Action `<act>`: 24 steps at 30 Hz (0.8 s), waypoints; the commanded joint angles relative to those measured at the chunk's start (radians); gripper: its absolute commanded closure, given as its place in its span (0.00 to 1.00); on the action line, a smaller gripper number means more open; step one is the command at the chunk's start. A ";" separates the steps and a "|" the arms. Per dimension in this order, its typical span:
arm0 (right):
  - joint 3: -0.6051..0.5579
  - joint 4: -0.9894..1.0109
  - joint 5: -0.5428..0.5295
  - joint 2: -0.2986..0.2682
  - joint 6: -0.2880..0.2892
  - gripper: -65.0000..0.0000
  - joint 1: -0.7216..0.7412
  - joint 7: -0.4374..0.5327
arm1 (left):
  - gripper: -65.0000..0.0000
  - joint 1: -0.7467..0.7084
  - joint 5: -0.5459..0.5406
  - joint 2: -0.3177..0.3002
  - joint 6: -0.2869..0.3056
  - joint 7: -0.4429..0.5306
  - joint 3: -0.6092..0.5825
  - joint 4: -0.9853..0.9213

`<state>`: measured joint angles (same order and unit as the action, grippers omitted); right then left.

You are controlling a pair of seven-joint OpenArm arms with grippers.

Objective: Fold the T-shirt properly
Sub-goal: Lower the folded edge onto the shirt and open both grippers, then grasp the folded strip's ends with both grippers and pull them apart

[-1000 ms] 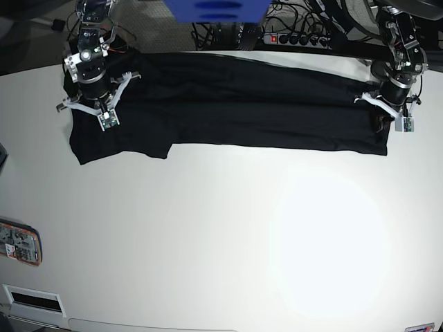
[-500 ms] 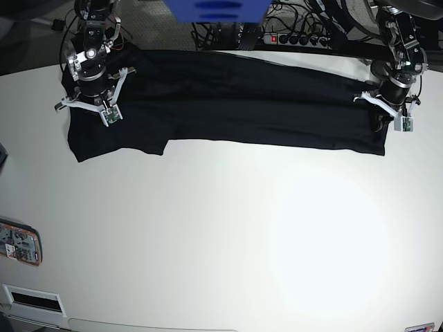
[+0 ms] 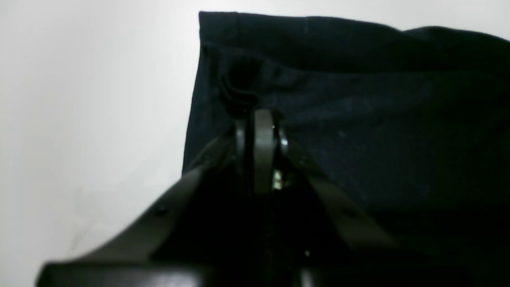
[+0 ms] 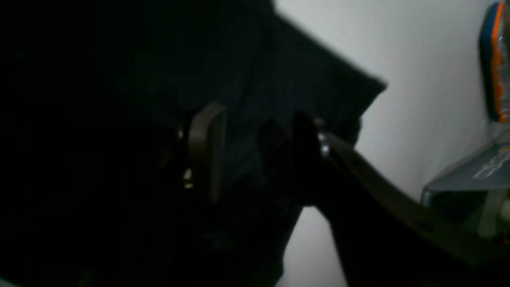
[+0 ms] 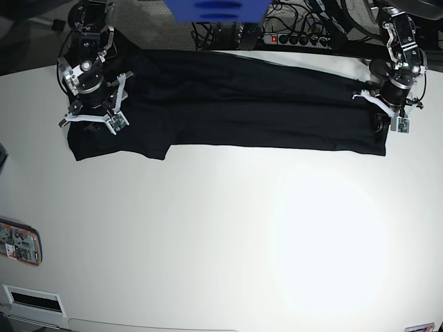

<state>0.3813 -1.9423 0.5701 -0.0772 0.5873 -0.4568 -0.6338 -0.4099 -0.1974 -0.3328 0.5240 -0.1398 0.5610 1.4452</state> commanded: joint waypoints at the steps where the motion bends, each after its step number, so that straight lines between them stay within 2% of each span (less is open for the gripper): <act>1: 0.005 -0.019 -0.002 -0.006 -0.003 0.56 -0.003 0.009 | 1.00 -0.007 0.013 -0.018 -0.009 0.002 0.004 0.012; 5: 0.005 -0.019 -0.002 -0.005 -0.003 0.56 -0.001 0.009 | 0.98 -0.007 0.013 -0.018 -0.009 0.004 0.009 0.016; 8: 0.005 -0.019 -0.002 -0.005 -0.003 0.56 -0.001 0.009 | 0.84 -0.008 0.013 -0.018 -0.009 0.004 0.011 0.016; 10: 0.005 -0.019 -0.002 -0.005 -0.003 0.56 -0.001 0.009 | 0.79 -0.008 0.013 -0.018 -0.009 0.004 0.011 0.016; 15: 0.005 -0.021 -0.002 -0.005 -0.003 0.56 0.000 0.010 | 0.79 -0.008 0.013 -0.019 -0.009 0.004 0.011 0.019; 21: 0.005 -0.026 -0.003 -0.002 -0.005 0.56 0.014 0.019 | 0.79 -0.050 0.006 -0.033 -0.012 0.001 0.081 0.191; 23: 0.003 -0.029 -0.003 0.011 -0.005 0.56 0.016 0.041 | 0.79 -0.059 0.005 -0.022 -0.014 -0.001 0.109 0.256; 24: 0.005 -0.029 -0.003 0.021 -0.005 0.56 0.016 0.067 | 0.79 -0.059 0.005 0.002 -0.014 -0.001 0.116 0.285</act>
<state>0.3828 -1.9499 0.5735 -0.0559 0.5873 -0.4408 -0.5800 -0.4709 -0.1791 -0.3294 0.5095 -0.1654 0.6739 1.7100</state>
